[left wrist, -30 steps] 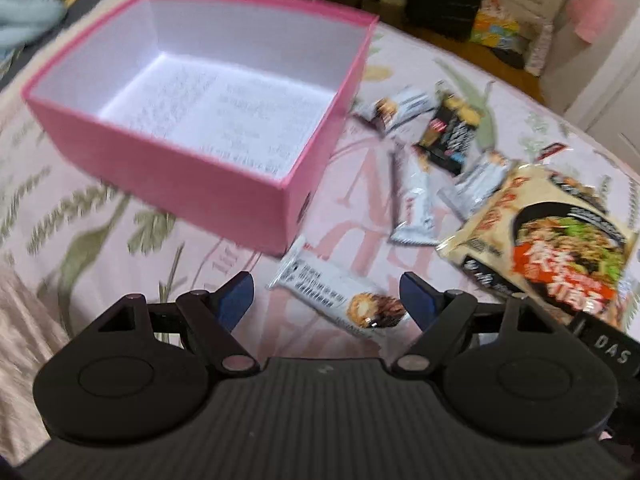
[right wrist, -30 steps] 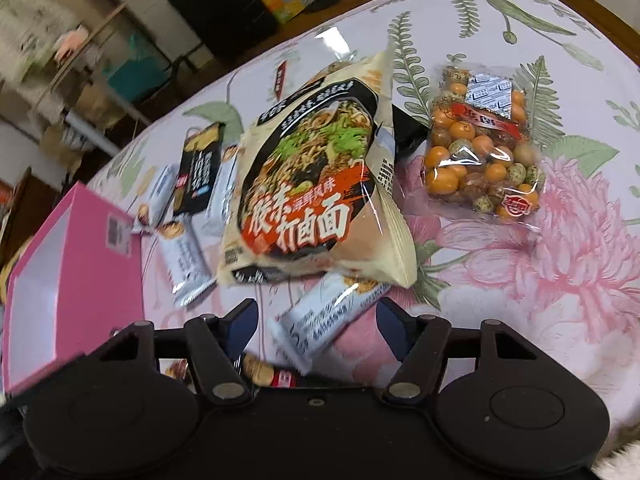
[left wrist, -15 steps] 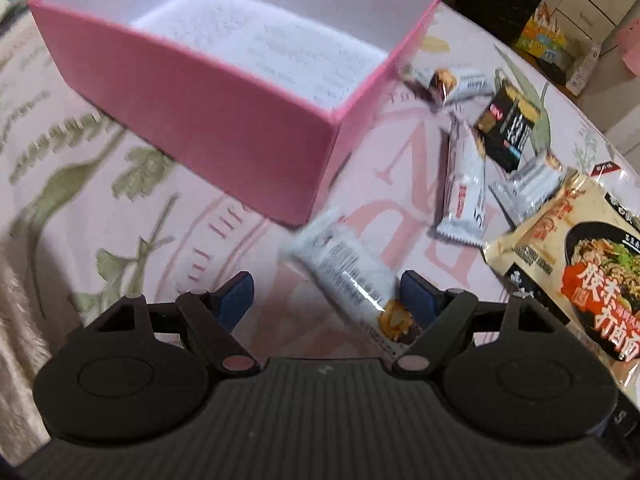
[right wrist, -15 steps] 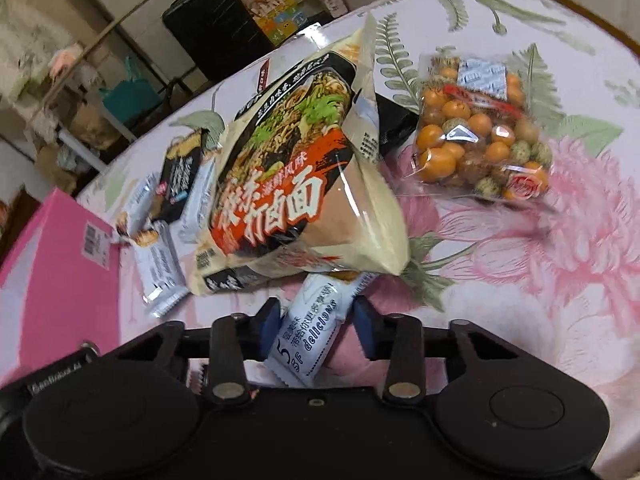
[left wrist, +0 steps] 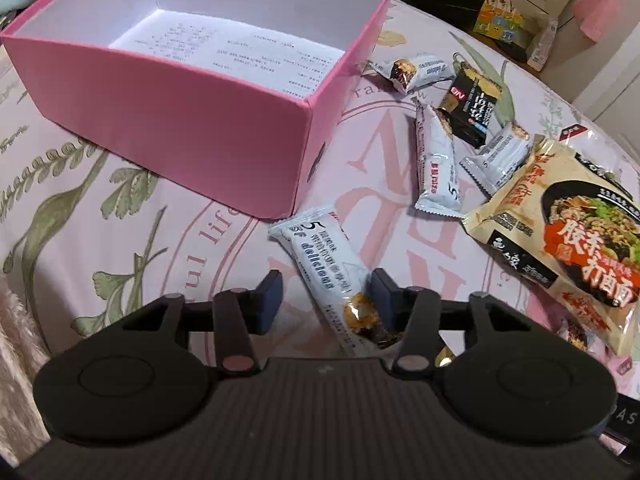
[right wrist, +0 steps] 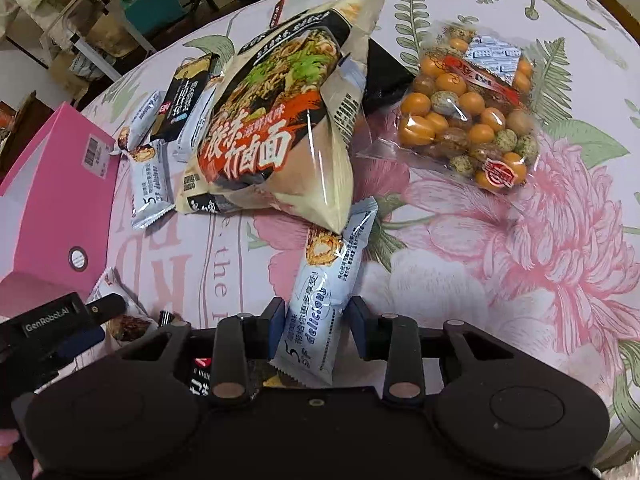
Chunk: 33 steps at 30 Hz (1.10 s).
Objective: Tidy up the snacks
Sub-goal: 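Lower the left tool onto the white wrapped bar and close it, then lift the white bar with the left tool and carry it over the pink box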
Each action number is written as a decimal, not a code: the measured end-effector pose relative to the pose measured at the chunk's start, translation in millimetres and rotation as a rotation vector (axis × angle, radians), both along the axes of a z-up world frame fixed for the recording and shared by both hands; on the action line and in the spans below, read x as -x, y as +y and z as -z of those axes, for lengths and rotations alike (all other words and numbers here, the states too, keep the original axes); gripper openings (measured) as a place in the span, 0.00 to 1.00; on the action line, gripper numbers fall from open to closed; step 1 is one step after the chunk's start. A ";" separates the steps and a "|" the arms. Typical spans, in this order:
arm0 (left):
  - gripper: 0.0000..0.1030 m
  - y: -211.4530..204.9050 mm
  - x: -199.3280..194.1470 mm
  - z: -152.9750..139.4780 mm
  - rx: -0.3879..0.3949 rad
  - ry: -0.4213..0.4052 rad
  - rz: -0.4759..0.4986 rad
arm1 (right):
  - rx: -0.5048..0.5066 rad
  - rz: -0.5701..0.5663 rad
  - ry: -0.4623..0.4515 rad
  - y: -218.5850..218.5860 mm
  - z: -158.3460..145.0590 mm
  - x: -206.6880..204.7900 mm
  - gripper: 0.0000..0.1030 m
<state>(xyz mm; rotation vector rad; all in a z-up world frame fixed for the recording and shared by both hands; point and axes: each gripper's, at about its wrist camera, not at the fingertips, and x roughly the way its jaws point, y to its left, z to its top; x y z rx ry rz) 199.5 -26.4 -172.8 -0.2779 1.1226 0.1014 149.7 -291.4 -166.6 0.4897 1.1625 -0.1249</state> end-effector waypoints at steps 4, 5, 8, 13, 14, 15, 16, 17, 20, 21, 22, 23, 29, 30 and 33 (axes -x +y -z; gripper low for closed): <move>0.61 -1.0 -6.6 11.7 0.009 0.014 -0.023 | 0.034 -0.011 -0.028 14.9 2.1 -6.3 0.64; 0.62 -0.9 -8.0 13.7 0.015 0.018 -0.030 | 0.046 -0.015 -0.033 18.7 1.8 -6.4 0.65; 0.58 -4.1 -5.8 14.1 0.006 0.001 -0.038 | 0.142 -0.025 -0.040 28.9 0.5 -4.3 0.45; 0.34 -3.6 -1.5 10.2 0.025 -0.006 0.000 | 0.094 0.023 -0.056 13.6 -9.4 6.6 0.31; 0.33 -3.9 -0.8 9.3 0.019 0.001 0.012 | 0.048 0.021 -0.055 9.9 -11.3 8.3 0.31; 0.33 -4.2 1.1 7.8 0.011 0.007 0.027 | 0.009 0.017 -0.054 8.4 -12.4 10.3 0.31; 0.32 -5.0 3.1 5.6 -0.002 0.012 0.045 | -0.037 0.011 -0.055 6.6 -13.5 13.7 0.31; 0.31 -5.5 5.4 3.9 -0.011 0.015 0.059 | -0.068 0.009 -0.056 5.6 -13.6 17.0 0.31; 0.30 -6.3 14.7 -2.8 -0.018 0.020 0.106 | -0.143 0.009 -0.048 6.7 -11.1 30.3 0.31; 0.29 -7.1 19.5 -5.1 -0.016 0.015 0.116 | -0.152 0.012 -0.047 7.4 -10.3 35.2 0.31; 0.29 -8.8 24.8 -6.8 -0.016 0.010 0.133 | -0.152 0.013 -0.050 9.2 -10.0 39.7 0.31; 0.28 -10.8 29.6 -8.1 -0.018 0.007 0.146 | -0.150 0.012 -0.057 12.4 -11.2 44.3 0.31; 0.26 -16.2 51.9 -17.0 -0.028 -0.027 0.212 | -0.143 -0.022 -0.105 24.4 -21.9 59.7 0.31; 0.26 -15.5 53.4 -19.2 -0.025 -0.034 0.218 | -0.136 -0.031 -0.112 25.7 -23.5 62.5 0.31; 0.25 -11.1 51.8 -20.0 -0.011 -0.038 0.220 | -0.114 -0.039 -0.123 27.5 -24.3 59.4 0.31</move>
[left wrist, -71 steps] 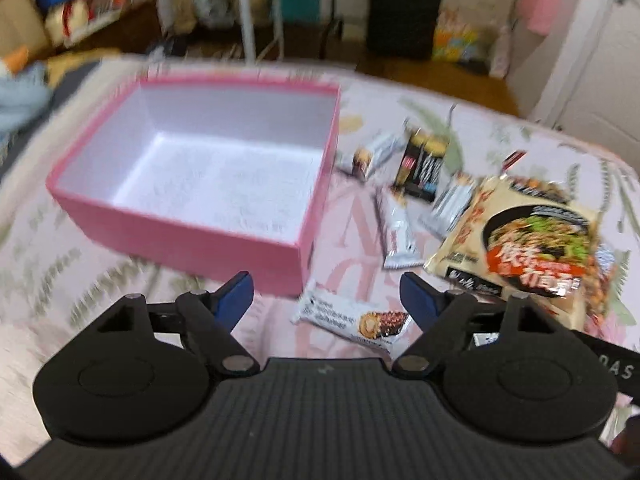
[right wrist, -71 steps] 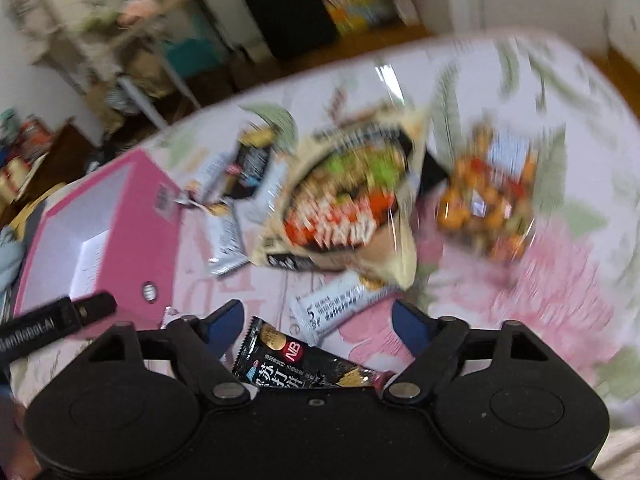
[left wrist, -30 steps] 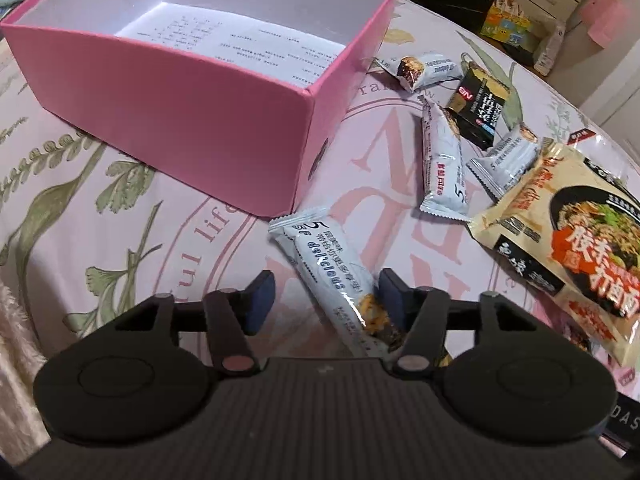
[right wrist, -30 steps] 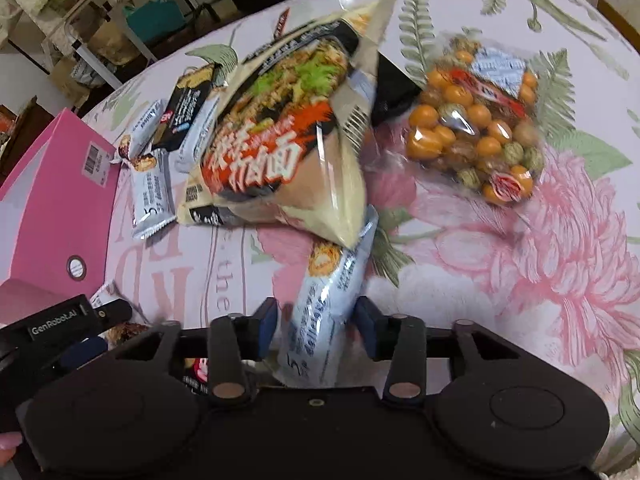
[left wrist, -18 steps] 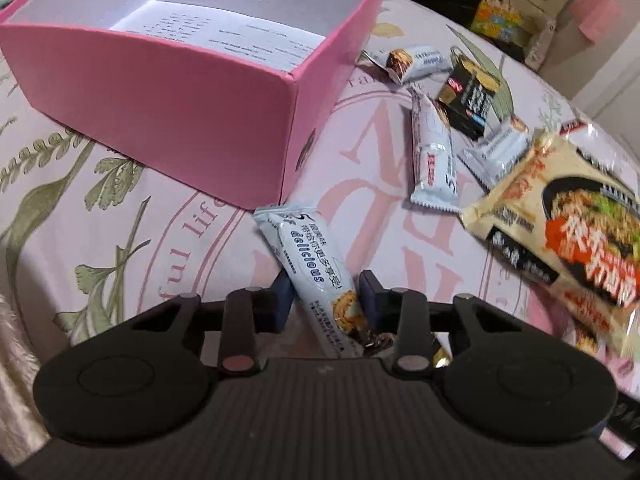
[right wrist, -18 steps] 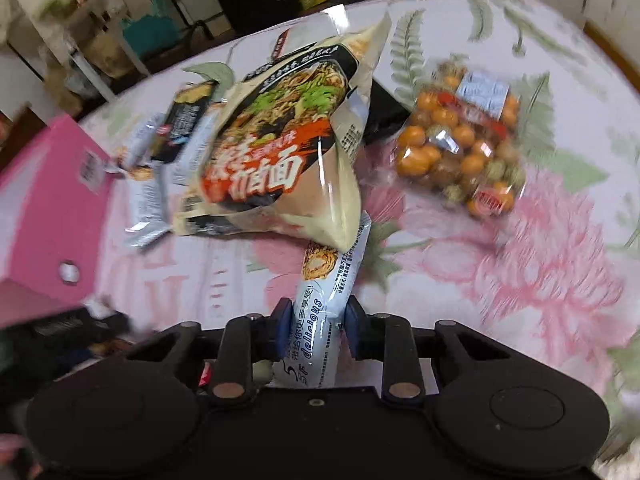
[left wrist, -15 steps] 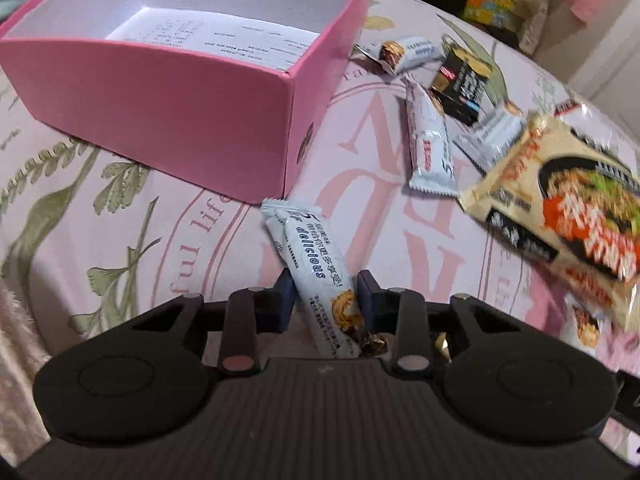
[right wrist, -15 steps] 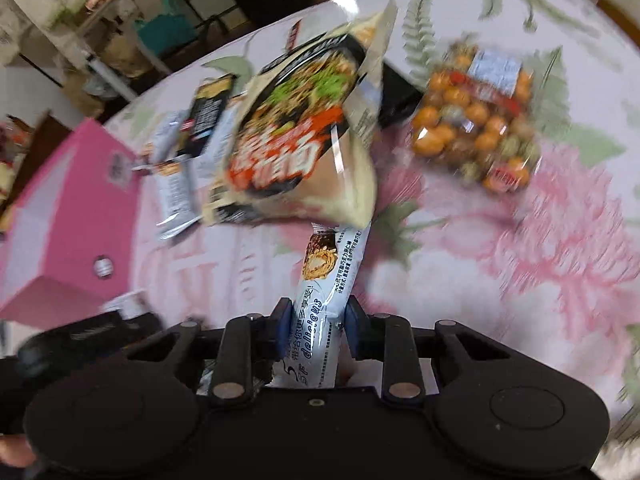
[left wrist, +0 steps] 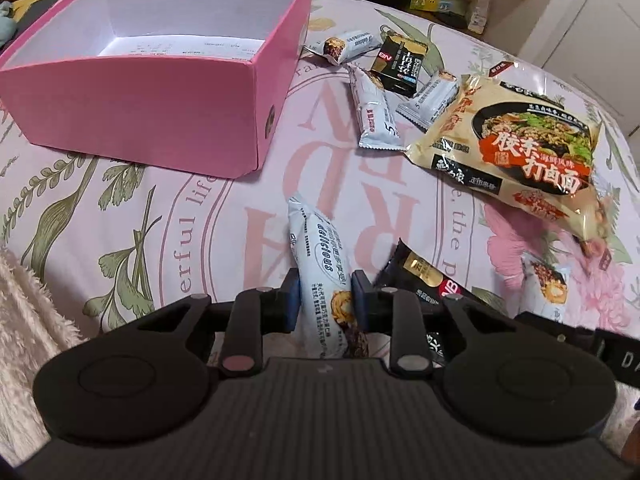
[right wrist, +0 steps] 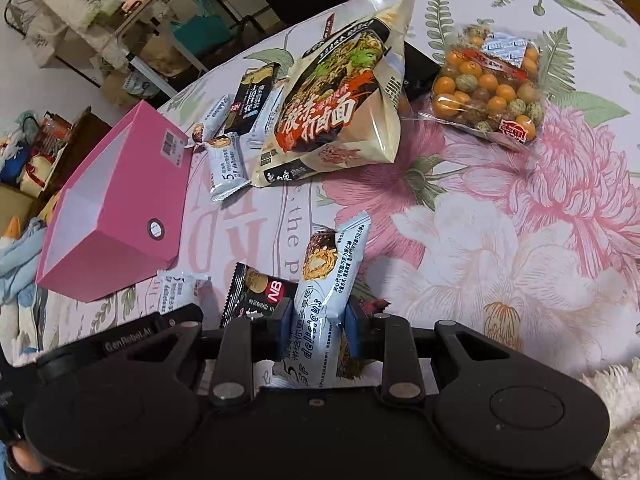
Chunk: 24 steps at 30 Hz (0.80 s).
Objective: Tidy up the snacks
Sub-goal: 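Lift the white bar with the left tool and carry it over the pink box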
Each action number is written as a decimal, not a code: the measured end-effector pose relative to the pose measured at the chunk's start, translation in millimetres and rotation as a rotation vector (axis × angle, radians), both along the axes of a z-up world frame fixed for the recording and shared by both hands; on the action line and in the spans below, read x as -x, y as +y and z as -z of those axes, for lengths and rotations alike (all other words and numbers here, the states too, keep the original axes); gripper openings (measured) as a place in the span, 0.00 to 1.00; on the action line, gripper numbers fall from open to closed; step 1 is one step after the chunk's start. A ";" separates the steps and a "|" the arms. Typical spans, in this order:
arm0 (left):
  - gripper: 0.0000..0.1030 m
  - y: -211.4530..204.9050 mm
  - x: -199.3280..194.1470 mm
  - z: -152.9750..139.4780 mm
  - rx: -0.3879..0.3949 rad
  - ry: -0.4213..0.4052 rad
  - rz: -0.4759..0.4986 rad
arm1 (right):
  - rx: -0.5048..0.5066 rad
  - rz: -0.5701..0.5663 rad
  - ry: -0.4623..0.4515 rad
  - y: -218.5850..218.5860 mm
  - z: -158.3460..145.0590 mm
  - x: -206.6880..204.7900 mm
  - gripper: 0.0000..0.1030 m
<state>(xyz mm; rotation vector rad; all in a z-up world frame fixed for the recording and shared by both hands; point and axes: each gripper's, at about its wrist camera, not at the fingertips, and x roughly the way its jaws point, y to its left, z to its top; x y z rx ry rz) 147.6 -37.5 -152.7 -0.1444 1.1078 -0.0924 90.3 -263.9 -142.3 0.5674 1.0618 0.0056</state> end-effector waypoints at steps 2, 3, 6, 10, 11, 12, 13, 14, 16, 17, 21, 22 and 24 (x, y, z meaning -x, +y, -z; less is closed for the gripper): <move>0.24 6.1 -3.5 2.4 0.028 0.009 -0.010 | -0.001 -0.001 -0.007 0.0 -0.5 -0.3 0.31; 0.24 10.1 -5.6 3.6 0.045 0.019 -0.021 | -0.002 -0.003 -0.010 -0.2 -0.8 -0.6 0.31; 0.24 19.8 -10.8 5.4 0.085 0.046 -0.038 | 0.008 -0.014 -0.014 0.5 -0.1 -1.0 0.31; 0.24 24.3 -11.6 -1.9 0.085 0.034 -0.028 | 0.009 -0.042 -0.016 4.4 1.4 -4.2 0.31; 0.24 25.3 -11.2 -4.5 0.088 0.032 -0.021 | 0.011 -0.052 -0.017 5.7 1.5 -4.6 0.31; 0.24 26.1 -10.3 -6.6 0.089 0.032 -0.016 | 0.014 -0.062 -0.017 7.3 1.5 -5.0 0.31; 0.24 27.0 -8.8 -8.8 0.091 0.032 -0.010 | 0.015 -0.075 -0.017 8.9 1.6 -5.3 0.31; 0.24 28.1 -6.9 -11.0 0.093 0.034 -0.003 | 0.014 -0.084 -0.017 10.6 1.9 -5.2 0.31; 0.24 31.2 -0.9 -16.3 0.102 0.035 0.012 | 0.010 -0.108 -0.016 14.3 1.5 -5.4 0.31; 0.24 32.5 2.1 -18.7 0.105 0.034 0.019 | 0.008 -0.120 -0.017 16.6 0.8 -5.0 0.31; 0.24 38.5 19.5 -34.3 0.097 0.010 0.058 | -0.004 -0.185 -0.027 29.5 -6.5 -1.8 0.31; 0.24 40.1 23.9 -38.6 0.094 0.001 0.068 | -0.003 -0.208 -0.031 34.2 -10.0 -0.4 0.31; 0.24 45.1 32.6 -48.0 0.090 -0.011 0.085 | -0.002 -0.255 -0.041 45.1 -18.5 2.3 0.31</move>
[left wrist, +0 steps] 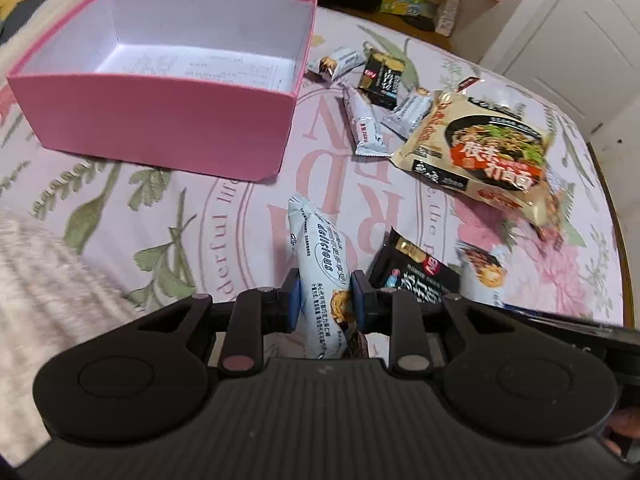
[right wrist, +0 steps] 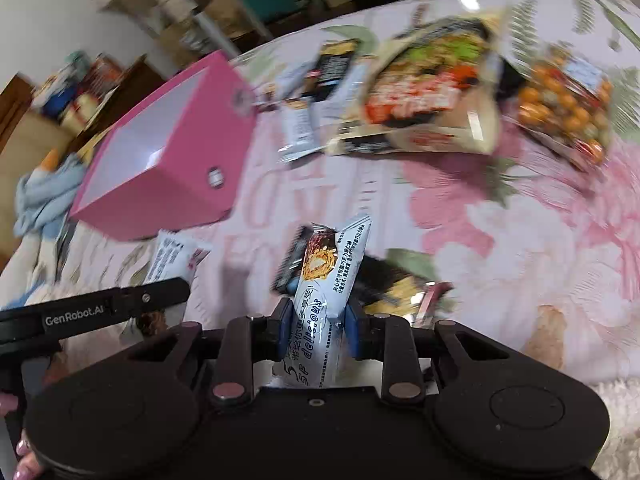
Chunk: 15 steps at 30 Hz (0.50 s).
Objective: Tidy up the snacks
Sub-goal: 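Lift the white bar with the left tool and carry it over the pink box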
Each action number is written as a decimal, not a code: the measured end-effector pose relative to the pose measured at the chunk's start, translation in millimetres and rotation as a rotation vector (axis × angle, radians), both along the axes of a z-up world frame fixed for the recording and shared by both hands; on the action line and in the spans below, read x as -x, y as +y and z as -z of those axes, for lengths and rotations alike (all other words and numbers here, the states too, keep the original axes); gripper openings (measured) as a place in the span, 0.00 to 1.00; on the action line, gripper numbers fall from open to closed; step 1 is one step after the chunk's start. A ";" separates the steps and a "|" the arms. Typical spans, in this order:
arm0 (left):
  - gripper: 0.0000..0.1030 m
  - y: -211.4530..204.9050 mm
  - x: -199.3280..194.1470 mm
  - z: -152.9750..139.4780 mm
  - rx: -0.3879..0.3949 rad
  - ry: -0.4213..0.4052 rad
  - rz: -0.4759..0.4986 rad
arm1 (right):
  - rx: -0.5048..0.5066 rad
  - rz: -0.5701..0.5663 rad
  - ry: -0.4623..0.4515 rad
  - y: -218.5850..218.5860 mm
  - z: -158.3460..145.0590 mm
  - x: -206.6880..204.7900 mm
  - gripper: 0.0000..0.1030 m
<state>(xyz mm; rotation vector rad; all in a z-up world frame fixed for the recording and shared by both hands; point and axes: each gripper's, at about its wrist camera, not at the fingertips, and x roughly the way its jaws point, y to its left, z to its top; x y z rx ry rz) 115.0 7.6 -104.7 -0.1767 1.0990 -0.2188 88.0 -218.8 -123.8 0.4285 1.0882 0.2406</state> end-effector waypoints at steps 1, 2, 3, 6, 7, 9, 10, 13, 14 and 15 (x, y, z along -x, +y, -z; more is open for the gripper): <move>0.24 2.9 3.9 -4.3 -0.004 -0.004 0.006 | 0.001 -0.031 -0.008 6.8 -6.5 1.9 0.31; 0.24 6.2 7.2 -8.5 -0.008 -0.007 0.010 | 0.001 -0.050 -0.014 11.0 -11.1 3.3 0.31; 0.24 10.6 10.3 -12.8 -0.008 -0.011 0.013 | 0.002 -0.071 -0.021 15.7 -16.9 4.8 0.31; 0.24 24.0 16.3 -24.3 -0.005 -0.031 0.008 | 0.004 -0.122 -0.028 25.7 -31.3 5.7 0.31; 0.24 28.0 17.3 -27.9 -0.004 -0.036 0.003 | 0.010 -0.147 -0.030 30.4 -36.2 5.4 0.31; 0.24 37.8 19.1 -36.1 0.004 -0.049 -0.008 | 0.023 -0.199 -0.027 39.5 -46.8 3.7 0.31; 0.24 42.0 19.6 -40.8 0.005 -0.057 -0.011 | 0.023 -0.218 -0.028 43.0 -52.8 2.4 0.31; 0.24 49.7 21.1 -53.9 -0.006 -0.088 -0.009 | 0.027 -0.257 -0.055 52.3 -70.8 -1.2 0.31; 0.24 52.6 21.7 -58.9 -0.005 -0.101 -0.006 | 0.026 -0.264 -0.065 55.2 -76.2 -2.9 0.31; 0.24 56.1 22.2 -64.7 0.001 -0.116 -0.006 | 0.024 -0.273 -0.074 57.7 -81.4 -4.9 0.31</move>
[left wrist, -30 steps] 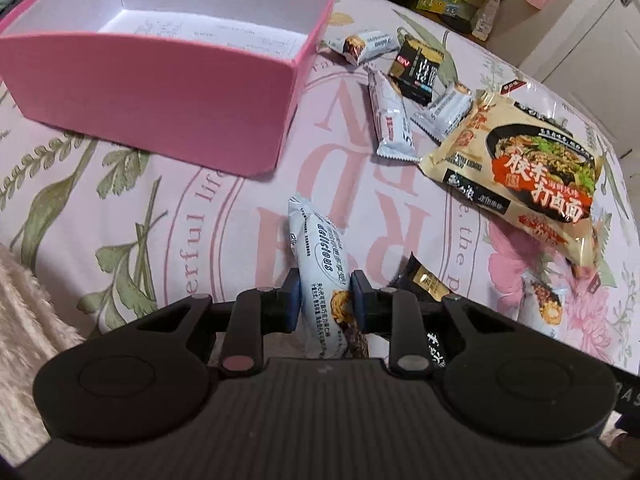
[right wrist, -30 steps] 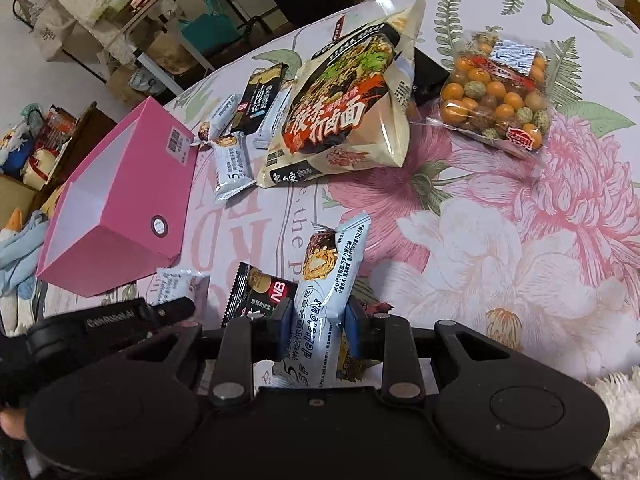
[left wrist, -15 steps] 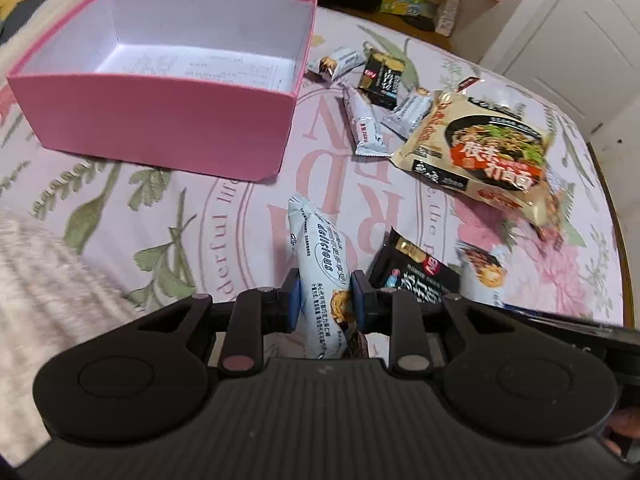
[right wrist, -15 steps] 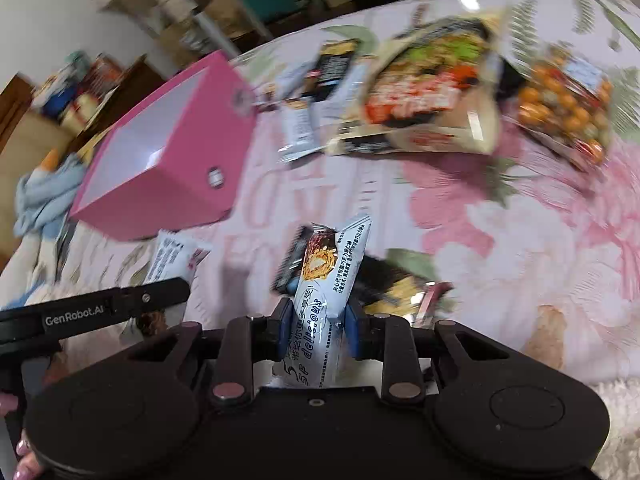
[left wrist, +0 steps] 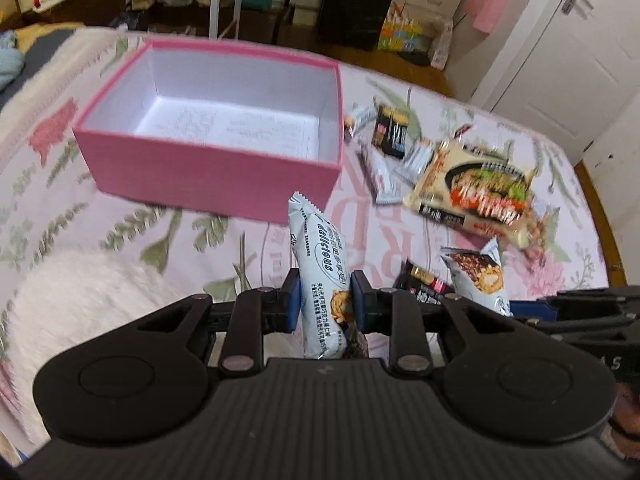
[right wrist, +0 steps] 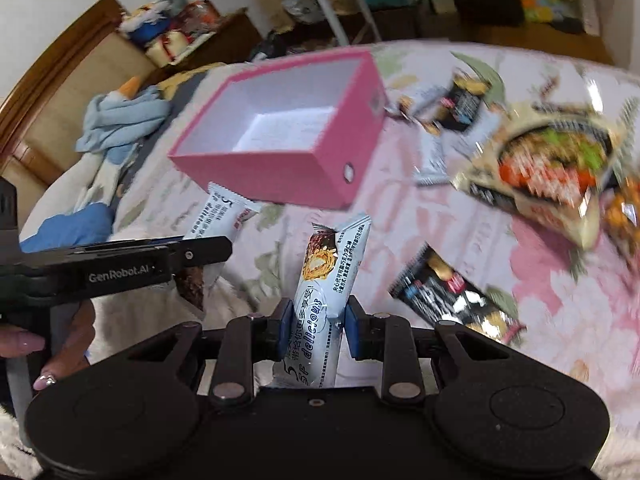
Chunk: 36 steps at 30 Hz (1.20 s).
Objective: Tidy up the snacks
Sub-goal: 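Lift the white bar with the left tool and carry it over the pink box, then open the left tool to drop the white bar into the pink box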
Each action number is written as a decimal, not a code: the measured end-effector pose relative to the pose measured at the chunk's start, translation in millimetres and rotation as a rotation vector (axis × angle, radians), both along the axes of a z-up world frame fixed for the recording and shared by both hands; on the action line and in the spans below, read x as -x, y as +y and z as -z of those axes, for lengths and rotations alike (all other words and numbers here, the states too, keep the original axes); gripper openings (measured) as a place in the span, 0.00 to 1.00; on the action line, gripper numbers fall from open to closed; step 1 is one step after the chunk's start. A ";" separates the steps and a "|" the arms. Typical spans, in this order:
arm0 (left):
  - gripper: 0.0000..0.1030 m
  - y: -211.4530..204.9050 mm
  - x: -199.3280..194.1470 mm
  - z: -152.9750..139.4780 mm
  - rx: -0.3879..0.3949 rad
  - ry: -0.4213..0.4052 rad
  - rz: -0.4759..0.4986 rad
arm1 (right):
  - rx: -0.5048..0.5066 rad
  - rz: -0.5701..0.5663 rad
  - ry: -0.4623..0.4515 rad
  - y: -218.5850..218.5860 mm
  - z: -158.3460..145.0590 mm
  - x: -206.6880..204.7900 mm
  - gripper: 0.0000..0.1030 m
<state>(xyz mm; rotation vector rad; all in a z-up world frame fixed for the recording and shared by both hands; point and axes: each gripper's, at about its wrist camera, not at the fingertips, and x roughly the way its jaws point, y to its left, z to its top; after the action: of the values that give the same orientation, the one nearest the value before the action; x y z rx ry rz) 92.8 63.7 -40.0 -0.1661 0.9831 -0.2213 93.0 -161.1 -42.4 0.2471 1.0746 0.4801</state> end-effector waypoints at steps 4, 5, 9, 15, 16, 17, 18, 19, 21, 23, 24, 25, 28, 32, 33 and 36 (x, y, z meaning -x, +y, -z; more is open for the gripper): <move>0.24 10.5 -1.0 -18.1 0.010 -0.044 0.005 | -0.002 -0.049 -0.046 15.1 -22.6 -9.3 0.31; 0.24 12.5 -2.4 -21.6 0.014 -0.052 0.009 | 0.001 -0.056 -0.055 19.3 -26.6 -14.0 0.31; 0.24 20.0 -13.3 -32.2 0.041 -0.072 0.017 | 0.043 -0.085 -0.099 35.7 -37.2 -33.3 0.31; 0.24 23.9 -47.9 -37.4 0.040 -0.087 0.003 | 0.051 -0.108 -0.129 52.6 -38.8 -75.8 0.31; 0.24 25.1 -57.3 -36.9 0.046 -0.087 -0.006 | 0.057 -0.111 -0.139 55.0 -37.9 -83.5 0.31; 0.24 25.3 -65.4 -36.1 0.054 -0.093 -0.009 | 0.068 -0.112 -0.154 58.0 -37.0 -92.6 0.31; 0.24 27.4 -75.1 -33.6 0.070 -0.100 -0.027 | 0.076 -0.111 -0.165 60.1 -34.9 -101.9 0.31; 0.24 29.5 -86.4 -29.6 0.083 -0.096 -0.054 | 0.078 -0.110 -0.174 62.5 -33.0 -110.1 0.31; 0.24 30.4 -109.2 -19.0 0.091 -0.078 -0.084 | 0.082 -0.109 -0.188 67.3 -25.3 -128.8 0.31; 0.24 31.1 -134.2 -6.7 0.097 -0.058 -0.104 | 0.095 -0.125 -0.215 75.0 -18.0 -146.8 0.31; 0.24 32.1 -147.8 -0.1 0.107 -0.042 -0.117 | 0.107 -0.131 -0.229 79.5 -13.7 -156.6 0.31; 0.24 33.6 -160.3 6.2 0.122 -0.027 -0.123 | 0.117 -0.137 -0.236 83.5 -9.7 -165.1 0.31; 0.24 44.0 -198.8 28.7 0.207 0.047 -0.164 | 0.188 -0.162 -0.253 99.6 7.8 -195.9 0.31; 0.24 50.3 -231.7 58.2 0.244 0.107 -0.219 | 0.319 -0.210 -0.267 122.3 31.6 -227.0 0.31; 0.24 49.4 -239.0 65.2 0.235 0.120 -0.218 | 0.339 -0.223 -0.267 126.5 36.5 -231.5 0.31; 0.24 47.6 -259.2 85.5 0.213 0.145 -0.221 | 0.420 -0.285 -0.257 140.7 50.6 -240.9 0.31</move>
<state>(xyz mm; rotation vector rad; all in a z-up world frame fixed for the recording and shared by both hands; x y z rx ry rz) 352.0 111.4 -125.5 -0.4886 1.0753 -0.1114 333.8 -20.4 -93.1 -0.3348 0.9352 0.5119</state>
